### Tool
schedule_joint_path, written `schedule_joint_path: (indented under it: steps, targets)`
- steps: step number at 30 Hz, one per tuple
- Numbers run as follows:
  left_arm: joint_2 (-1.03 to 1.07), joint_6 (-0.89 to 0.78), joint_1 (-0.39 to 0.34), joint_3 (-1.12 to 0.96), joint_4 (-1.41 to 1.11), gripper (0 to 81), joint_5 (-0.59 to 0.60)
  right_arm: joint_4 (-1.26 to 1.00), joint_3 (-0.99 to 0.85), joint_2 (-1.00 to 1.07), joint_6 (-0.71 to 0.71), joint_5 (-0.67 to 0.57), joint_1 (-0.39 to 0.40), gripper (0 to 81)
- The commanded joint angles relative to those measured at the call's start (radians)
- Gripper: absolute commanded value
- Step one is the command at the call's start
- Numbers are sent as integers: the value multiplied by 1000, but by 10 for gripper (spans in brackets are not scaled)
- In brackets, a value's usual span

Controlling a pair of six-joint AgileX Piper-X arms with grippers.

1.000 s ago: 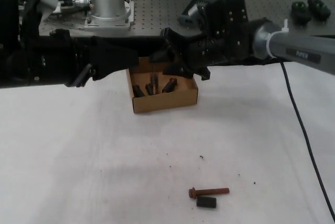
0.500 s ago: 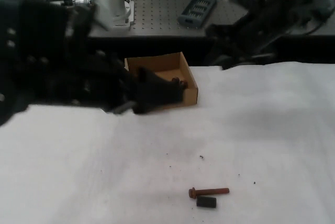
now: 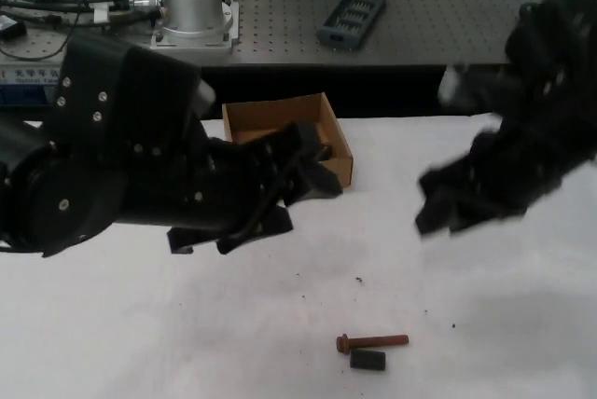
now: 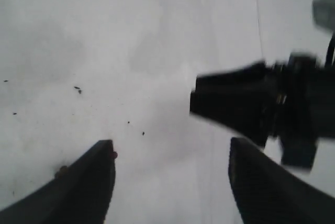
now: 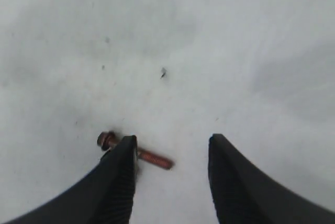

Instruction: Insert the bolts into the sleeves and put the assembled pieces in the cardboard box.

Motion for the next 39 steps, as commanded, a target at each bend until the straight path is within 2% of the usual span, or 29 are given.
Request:
schedule_joint_path:
  steps: [1, 5, 8, 11, 14, 18, 39]
  targets:
    - [-1, -70, 30, 6, -5, 461, -13, -33, 26, -18, -28, -19, 44, 334]
    - [-4, -90, 128, 9, 2, 460, 42, -42, 31, -16, -151, 49, 148, 334]
    - [-16, -68, 197, 9, 2, 414, 132, -73, 31, -13, -239, 124, 218, 334]
    - [-41, -13, 249, 9, 2, 354, 215, -117, 31, -5, -335, 185, 250, 334]
    - [-66, 16, 280, 9, 2, 344, 284, -151, 31, 9, -431, 205, 262, 334]
    - [-106, 16, 290, 9, 2, 382, 313, -170, 31, 43, -520, 225, 263, 334]
    - [-139, 16, 290, 9, 2, 386, 321, -164, 52, 165, -520, 251, 259, 319]
